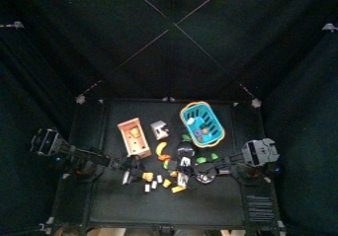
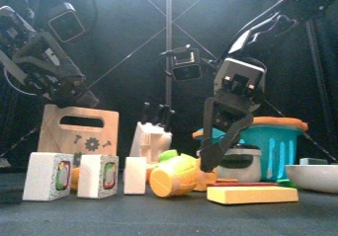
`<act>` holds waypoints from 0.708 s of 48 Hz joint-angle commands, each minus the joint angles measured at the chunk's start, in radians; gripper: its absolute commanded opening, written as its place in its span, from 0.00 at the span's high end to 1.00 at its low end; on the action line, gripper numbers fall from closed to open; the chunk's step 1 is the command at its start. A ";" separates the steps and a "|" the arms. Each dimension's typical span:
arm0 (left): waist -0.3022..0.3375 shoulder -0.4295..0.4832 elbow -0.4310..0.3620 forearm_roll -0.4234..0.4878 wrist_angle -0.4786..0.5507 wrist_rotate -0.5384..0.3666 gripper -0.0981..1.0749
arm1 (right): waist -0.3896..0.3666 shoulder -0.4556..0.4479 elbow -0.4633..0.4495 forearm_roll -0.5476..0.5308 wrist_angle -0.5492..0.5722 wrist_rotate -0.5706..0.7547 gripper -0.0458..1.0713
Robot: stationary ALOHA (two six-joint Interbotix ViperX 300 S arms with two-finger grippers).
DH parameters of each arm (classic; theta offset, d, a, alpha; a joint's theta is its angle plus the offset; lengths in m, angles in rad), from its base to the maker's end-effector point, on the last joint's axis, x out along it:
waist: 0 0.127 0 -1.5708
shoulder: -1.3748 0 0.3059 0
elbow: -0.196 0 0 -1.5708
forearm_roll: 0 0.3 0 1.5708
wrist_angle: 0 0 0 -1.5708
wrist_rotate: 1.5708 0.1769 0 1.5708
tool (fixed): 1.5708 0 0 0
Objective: Grab corn top
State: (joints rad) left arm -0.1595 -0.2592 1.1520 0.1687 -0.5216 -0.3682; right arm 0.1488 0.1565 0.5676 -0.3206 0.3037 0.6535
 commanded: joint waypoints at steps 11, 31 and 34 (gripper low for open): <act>0.002 0.008 -0.006 -0.012 -0.008 0.002 0.17 | -0.011 0.017 -0.031 -0.009 -0.002 0.003 0.11; 0.003 0.031 -0.006 -0.028 -0.008 0.002 0.17 | -0.028 0.032 -0.032 -0.031 -0.025 0.003 0.11; 0.003 0.032 -0.006 -0.028 -0.006 0.002 0.17 | -0.032 0.031 -0.032 -0.032 -0.028 0.003 0.11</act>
State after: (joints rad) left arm -0.1595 -0.2286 1.1551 0.1427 -0.5216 -0.3682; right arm 0.1273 0.2071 0.5507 -0.3497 0.2869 0.6581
